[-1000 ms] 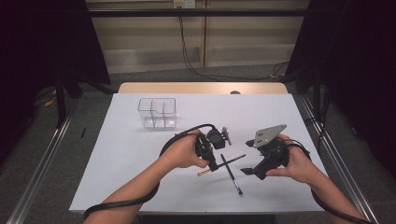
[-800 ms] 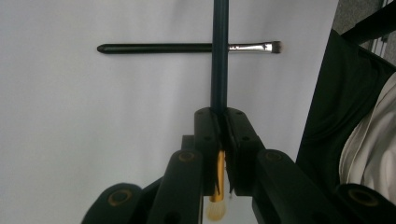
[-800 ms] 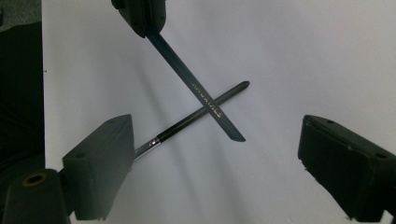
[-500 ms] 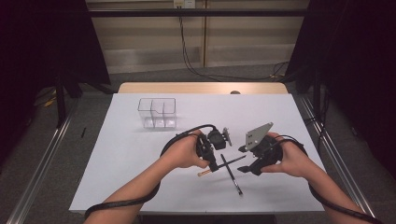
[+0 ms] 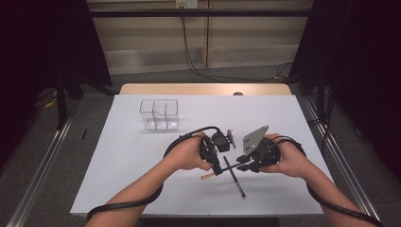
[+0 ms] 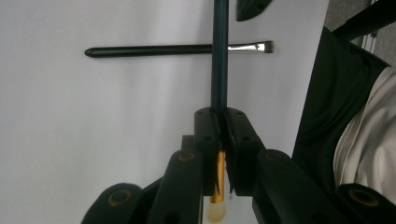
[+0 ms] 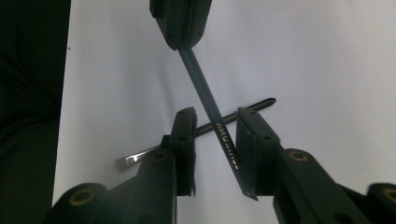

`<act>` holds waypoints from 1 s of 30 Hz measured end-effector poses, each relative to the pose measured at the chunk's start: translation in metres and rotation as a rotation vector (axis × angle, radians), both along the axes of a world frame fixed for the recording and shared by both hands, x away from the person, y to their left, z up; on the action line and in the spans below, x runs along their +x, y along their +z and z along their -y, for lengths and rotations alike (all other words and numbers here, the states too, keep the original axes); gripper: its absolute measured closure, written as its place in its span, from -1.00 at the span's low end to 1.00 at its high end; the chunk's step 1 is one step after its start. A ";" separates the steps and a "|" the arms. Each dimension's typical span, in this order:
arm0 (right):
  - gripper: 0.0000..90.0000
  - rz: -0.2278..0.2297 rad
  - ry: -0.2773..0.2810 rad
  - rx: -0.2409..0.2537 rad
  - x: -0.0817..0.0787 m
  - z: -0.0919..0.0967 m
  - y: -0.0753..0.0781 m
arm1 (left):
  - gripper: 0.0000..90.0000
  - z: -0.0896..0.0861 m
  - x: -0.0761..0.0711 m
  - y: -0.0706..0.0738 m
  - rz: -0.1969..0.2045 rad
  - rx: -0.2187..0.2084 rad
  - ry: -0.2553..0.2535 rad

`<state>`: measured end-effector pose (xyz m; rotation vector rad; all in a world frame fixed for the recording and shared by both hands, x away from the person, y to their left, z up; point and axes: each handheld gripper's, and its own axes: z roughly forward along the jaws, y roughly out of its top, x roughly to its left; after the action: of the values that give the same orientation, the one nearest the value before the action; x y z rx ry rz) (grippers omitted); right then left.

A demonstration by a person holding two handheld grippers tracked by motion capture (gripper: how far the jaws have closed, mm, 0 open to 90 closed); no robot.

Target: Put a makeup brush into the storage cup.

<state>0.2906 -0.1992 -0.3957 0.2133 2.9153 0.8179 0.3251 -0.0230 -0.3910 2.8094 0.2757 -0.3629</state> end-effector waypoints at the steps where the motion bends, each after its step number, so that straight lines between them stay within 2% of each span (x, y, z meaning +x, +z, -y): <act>1: 0.65 0.005 0.004 0.011 0.000 0.000 -0.001 | 0.87 0.000 0.001 0.001 -0.004 -0.005 -0.004; 6: 0.76 0.021 0.022 -0.004 -0.002 0.001 -0.004 | 0.86 -0.003 0.004 0.005 -0.015 -0.023 -0.007; 8: 0.79 0.027 0.040 0.000 -0.002 0.001 -0.006 | 0.86 -0.005 0.005 0.008 -0.018 -0.037 -0.020; 10: 0.86 0.017 0.075 -0.012 -0.005 0.001 -0.010 | 0.85 -0.006 0.005 0.012 -0.020 -0.063 -0.012; 12: 0.90 0.014 0.085 -0.016 -0.006 0.000 -0.013 | 0.85 -0.008 0.007 0.016 -0.023 -0.078 -0.008; 14: 0.90 0.019 0.089 -0.016 -0.007 0.000 -0.014 | 0.86 -0.009 0.008 0.017 -0.032 -0.086 -0.005; 17: 0.90 0.018 0.094 -0.012 -0.008 -0.001 -0.015 | 0.85 -0.009 0.008 0.015 -0.030 -0.081 -0.013; 23: 0.90 0.023 0.085 -0.013 -0.008 0.000 -0.016 | 0.81 -0.013 0.009 0.012 -0.022 -0.103 -0.005; 26: 0.90 0.023 0.079 -0.012 -0.007 0.001 -0.017 | 0.70 -0.016 0.010 0.013 -0.011 -0.125 -0.002; 29: 0.90 0.021 0.069 -0.008 -0.008 0.002 -0.019 | 0.55 -0.020 0.010 0.013 -0.002 -0.176 0.017; 30: 0.90 0.020 0.066 -0.005 -0.007 0.003 -0.019 | 0.46 -0.022 0.011 0.013 0.009 -0.182 0.002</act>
<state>0.2831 -0.2019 -0.4151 0.1079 2.9197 0.8174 0.3363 -0.0014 -0.3779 2.6316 0.2310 -0.3553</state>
